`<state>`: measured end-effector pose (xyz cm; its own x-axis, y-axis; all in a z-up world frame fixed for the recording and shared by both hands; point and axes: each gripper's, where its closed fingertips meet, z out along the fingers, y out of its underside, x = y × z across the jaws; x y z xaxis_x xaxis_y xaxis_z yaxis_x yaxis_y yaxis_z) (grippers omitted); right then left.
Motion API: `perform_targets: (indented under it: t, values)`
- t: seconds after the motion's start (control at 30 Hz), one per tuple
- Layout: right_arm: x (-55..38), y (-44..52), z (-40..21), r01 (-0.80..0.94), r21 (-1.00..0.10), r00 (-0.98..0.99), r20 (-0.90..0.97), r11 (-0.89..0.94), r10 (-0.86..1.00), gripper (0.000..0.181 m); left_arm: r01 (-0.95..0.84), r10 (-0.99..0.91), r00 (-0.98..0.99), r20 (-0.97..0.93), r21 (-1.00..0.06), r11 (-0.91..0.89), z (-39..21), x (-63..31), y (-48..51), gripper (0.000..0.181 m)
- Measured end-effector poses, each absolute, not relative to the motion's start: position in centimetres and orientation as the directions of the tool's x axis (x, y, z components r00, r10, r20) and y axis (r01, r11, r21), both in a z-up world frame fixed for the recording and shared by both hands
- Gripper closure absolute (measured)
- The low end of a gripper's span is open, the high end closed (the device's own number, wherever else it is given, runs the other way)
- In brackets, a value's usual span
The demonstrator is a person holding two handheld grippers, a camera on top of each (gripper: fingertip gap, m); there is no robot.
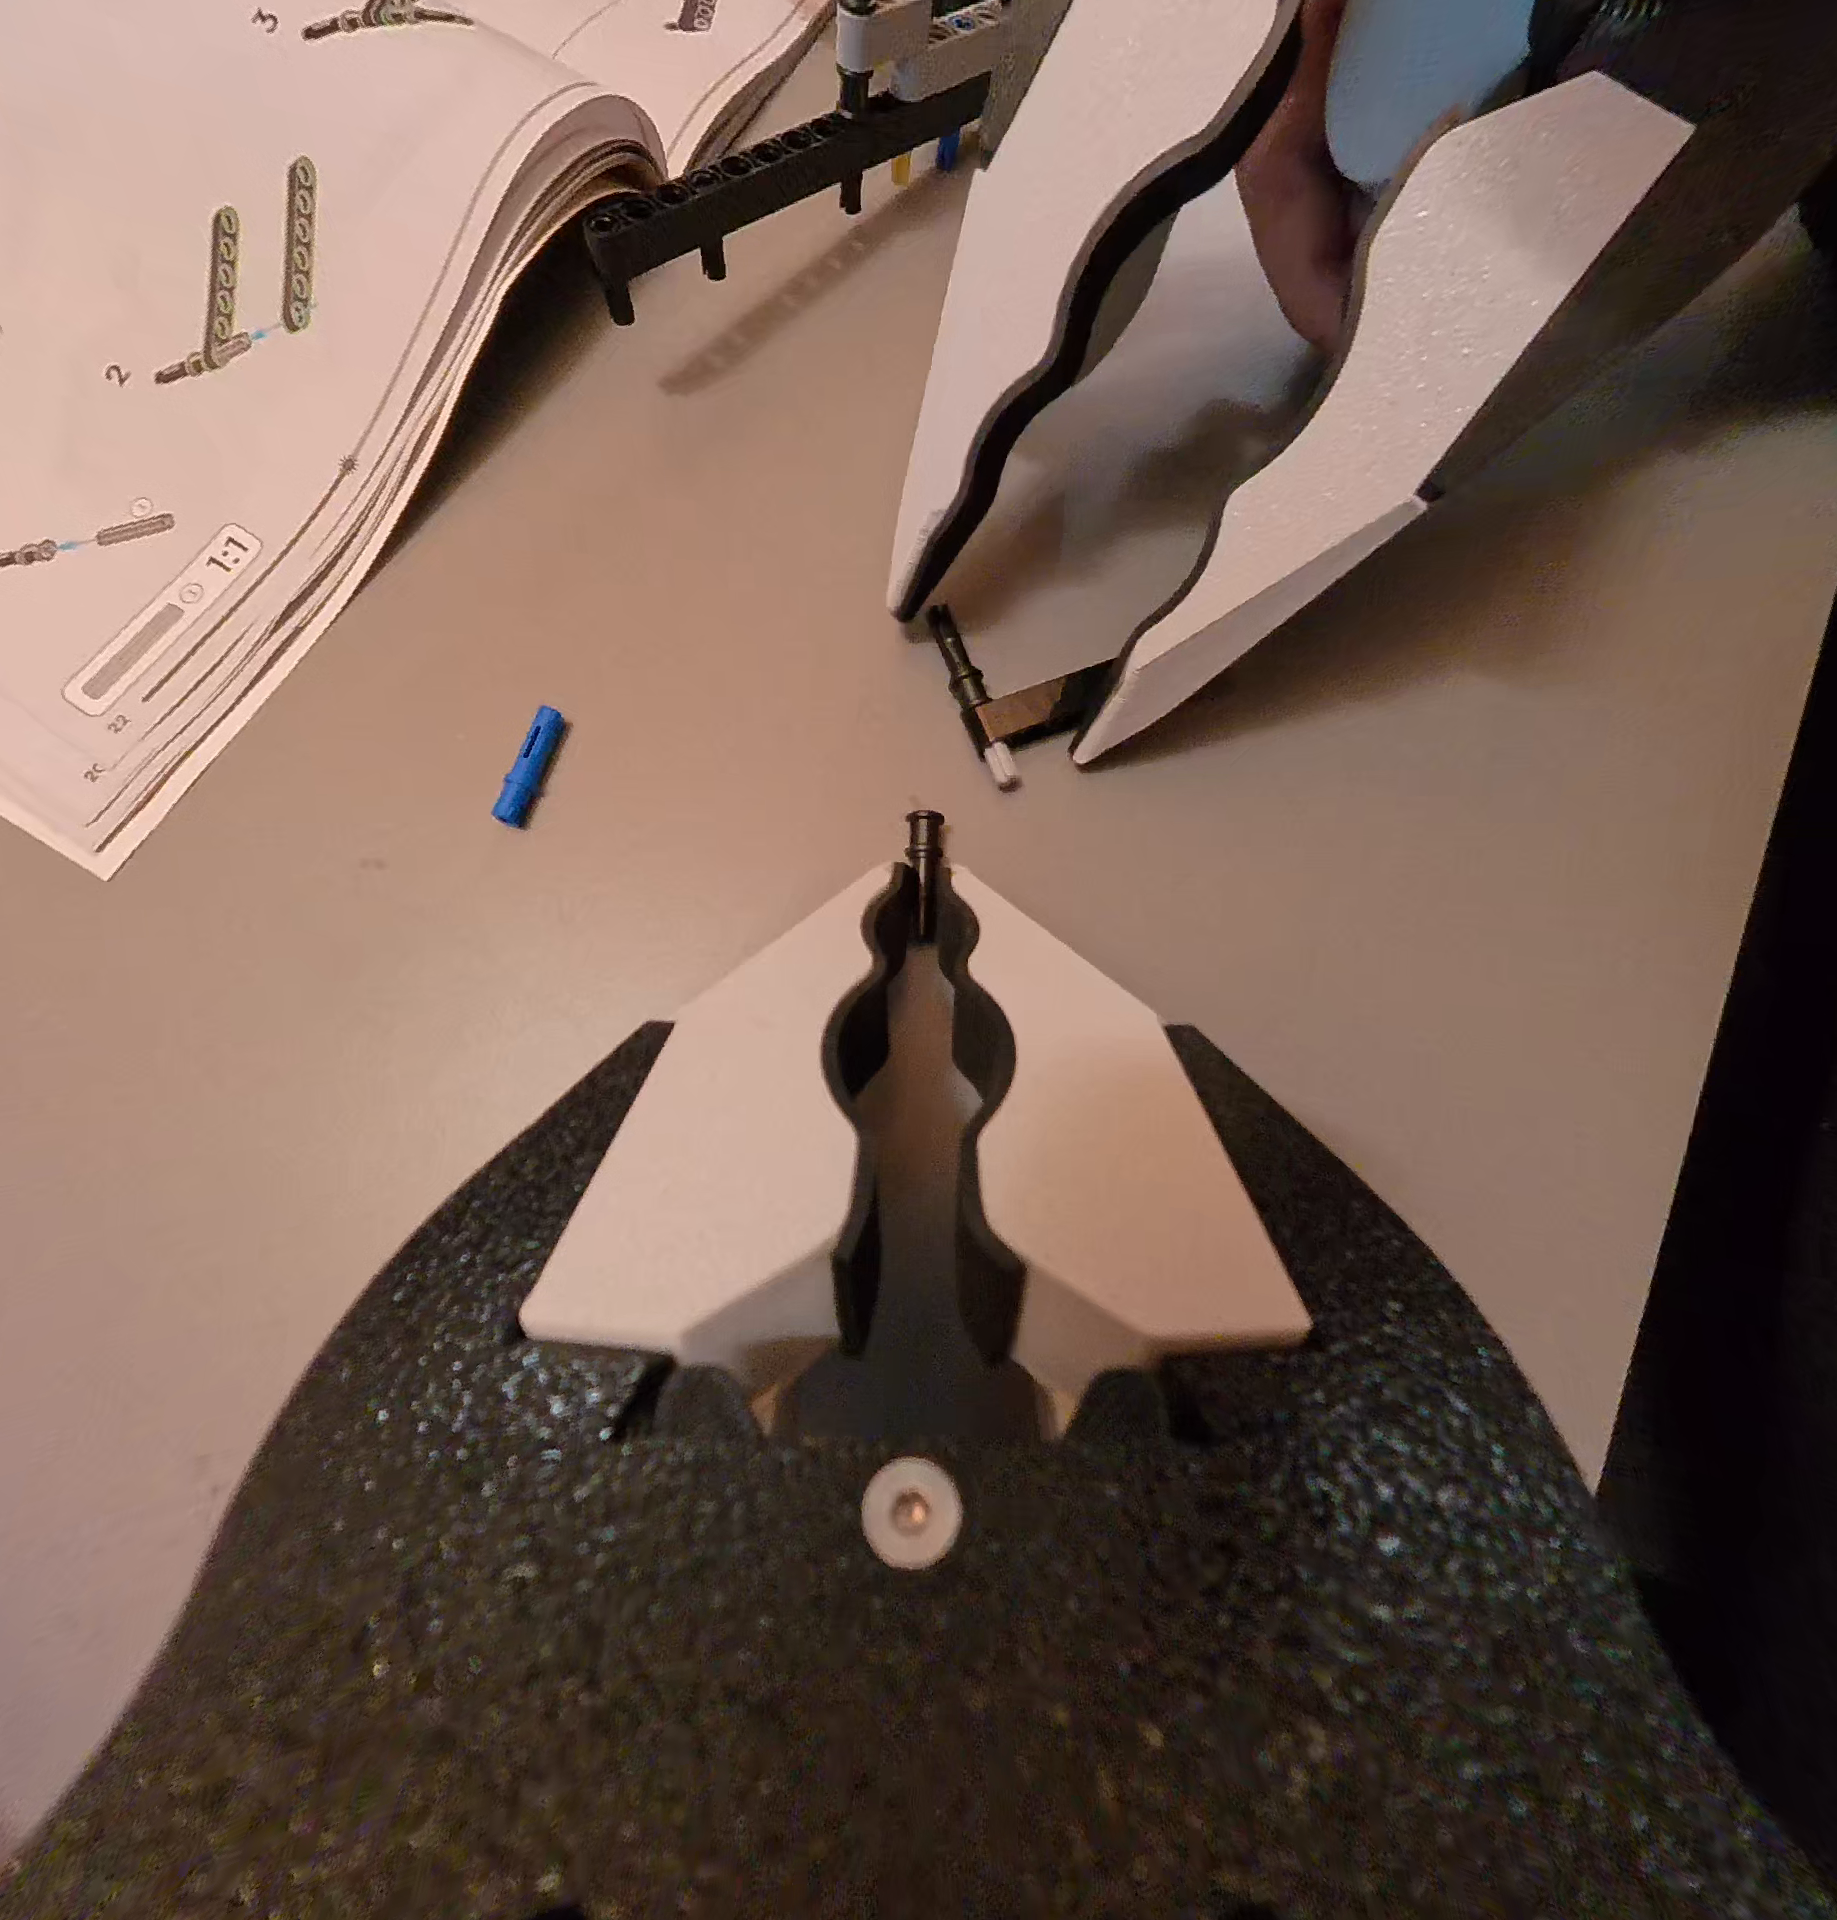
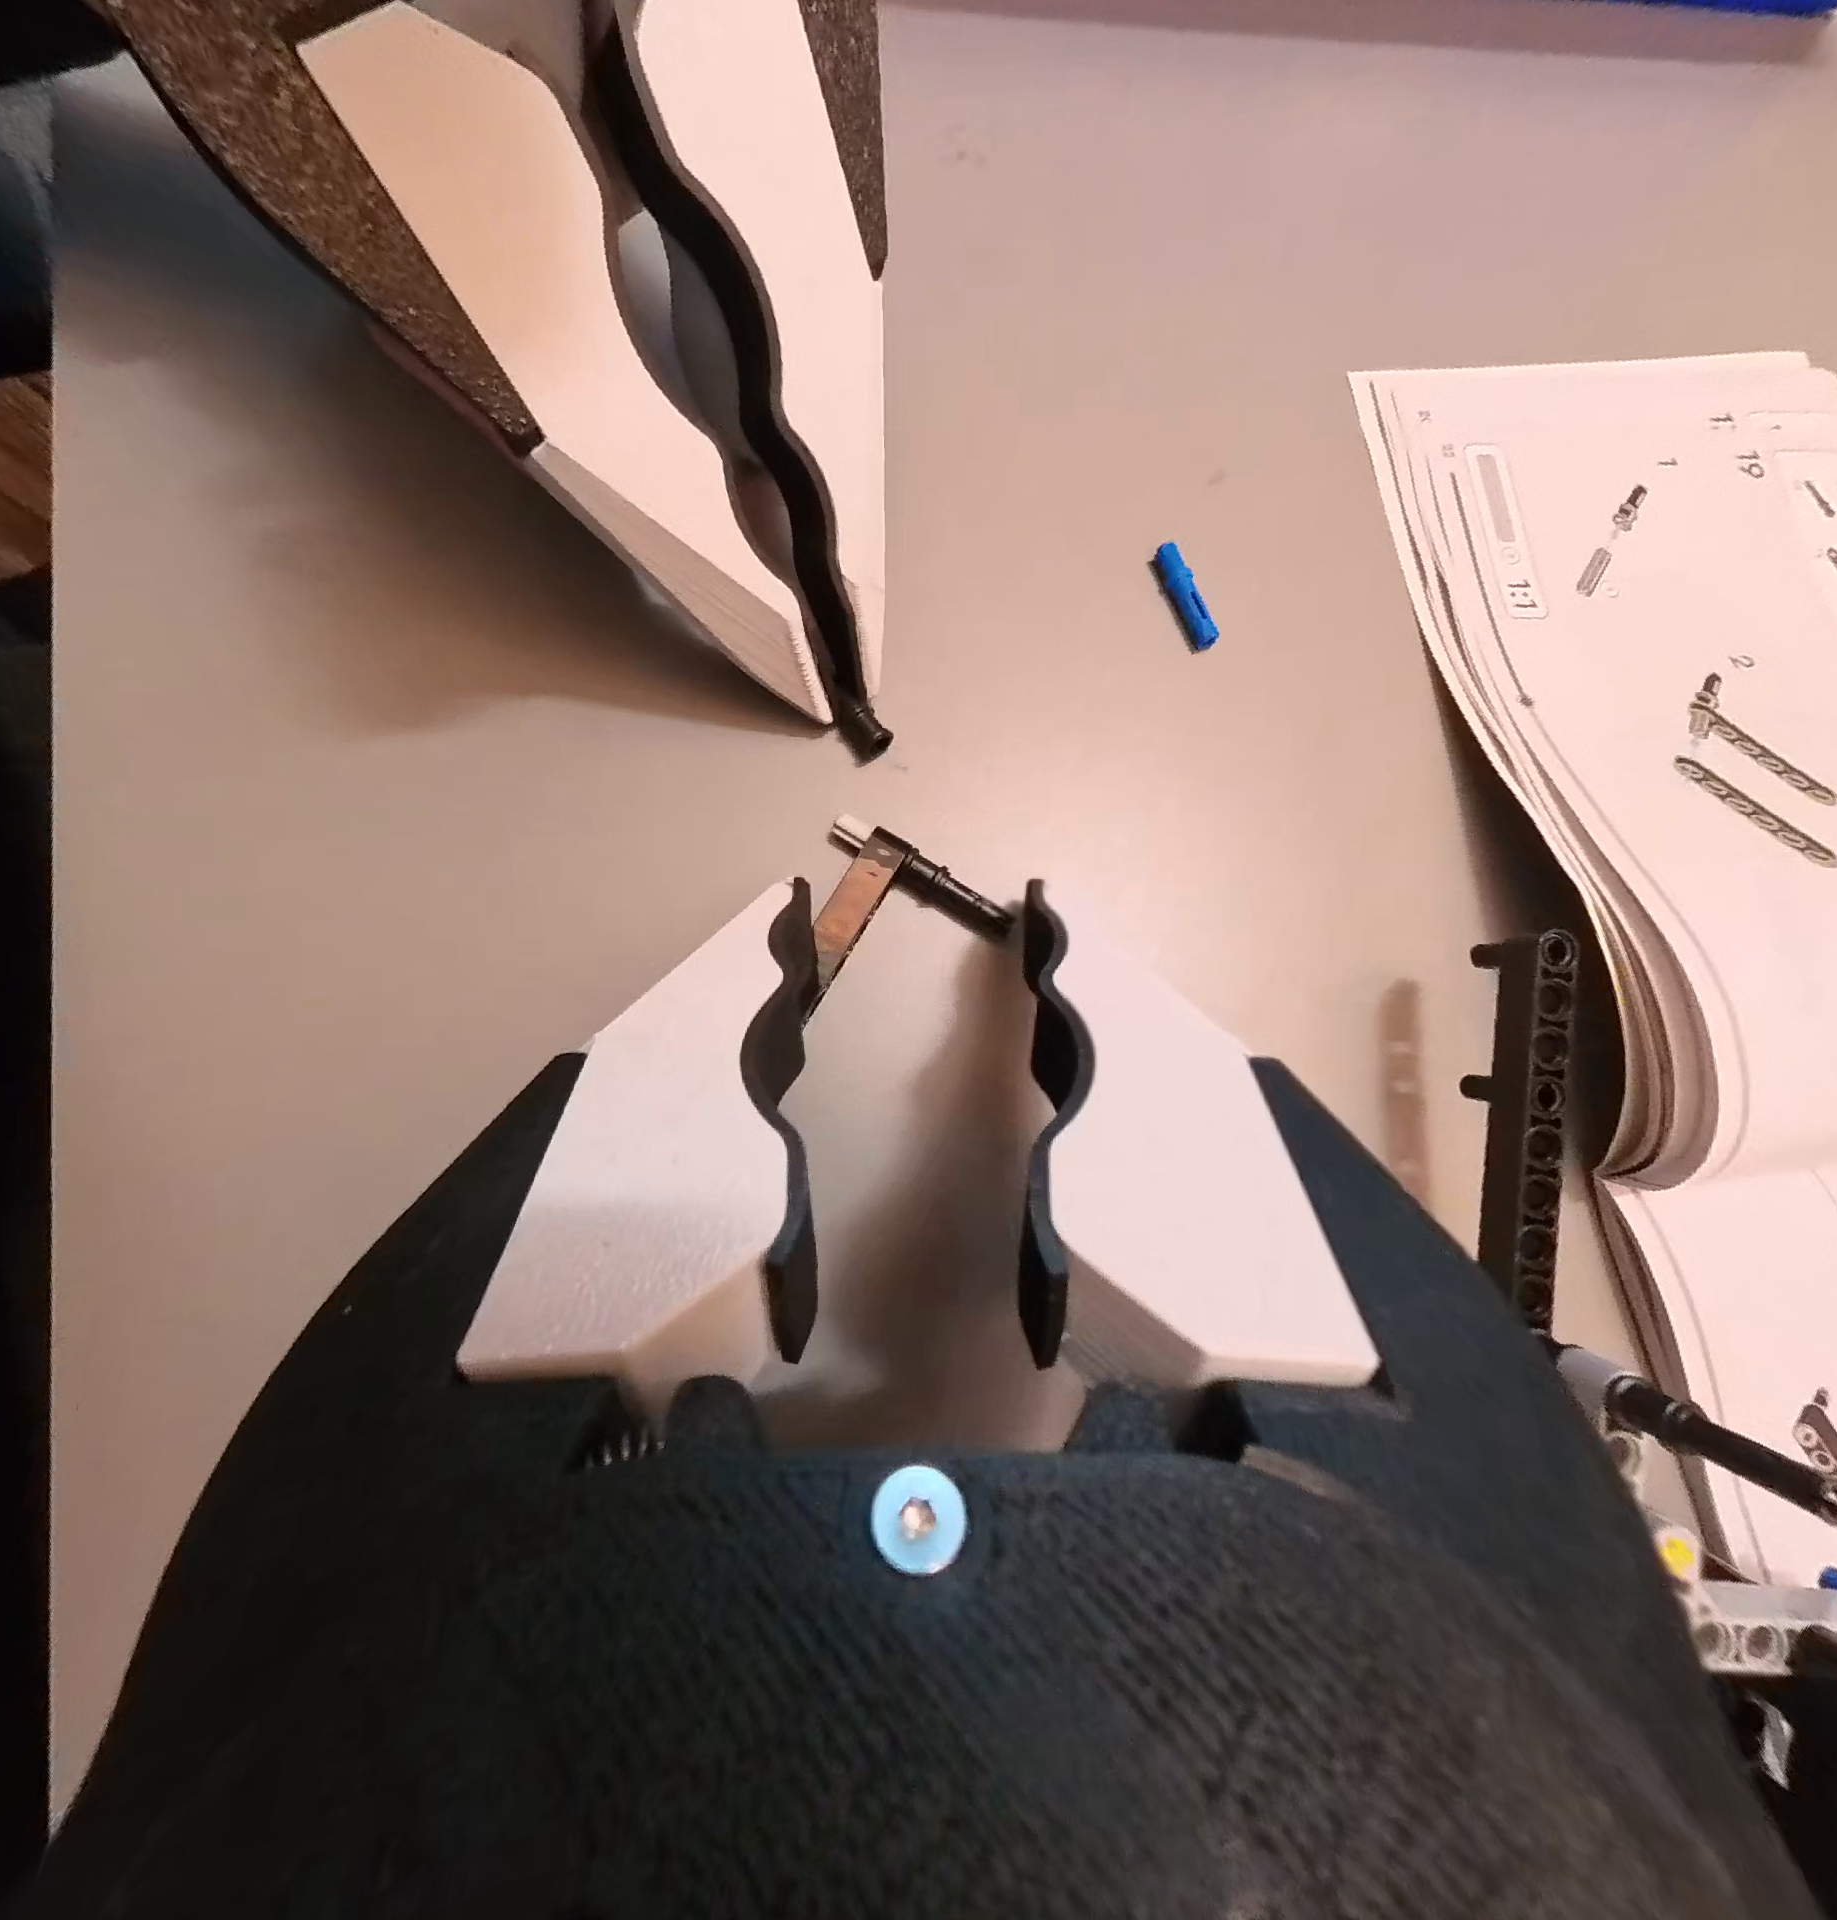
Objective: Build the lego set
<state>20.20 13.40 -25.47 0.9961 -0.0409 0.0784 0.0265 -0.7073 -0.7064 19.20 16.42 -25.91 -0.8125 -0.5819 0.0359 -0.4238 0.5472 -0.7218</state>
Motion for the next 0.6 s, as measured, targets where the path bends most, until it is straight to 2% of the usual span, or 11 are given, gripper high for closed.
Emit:
perform_targets:
  t: [0.27,0.37,0.6]
  values:
    - [20.91,13.24,-25.38,-0.084,-0.718,0.989,0.023,-0.691,-0.144,0.135,-0.423,-0.585,-0.810,0.031,-0.723,0.546,-25.91,19.21,16.41,0.179]
    - [20.56,13.25,-25.58,-0.081,-0.713,0.991,0.018,-0.696,-0.134,0.145,-0.423,-0.588,-0.808,0.031,-0.725,0.544,-25.91,19.21,16.41,0.179]
    - [20.50,13.49,-25.56,-0.094,-0.726,0.989,0.009,-0.681,-0.146,0.147,-0.419,-0.600,-0.800,0.012,-0.726,0.544,-25.91,19.31,16.31,0.179]
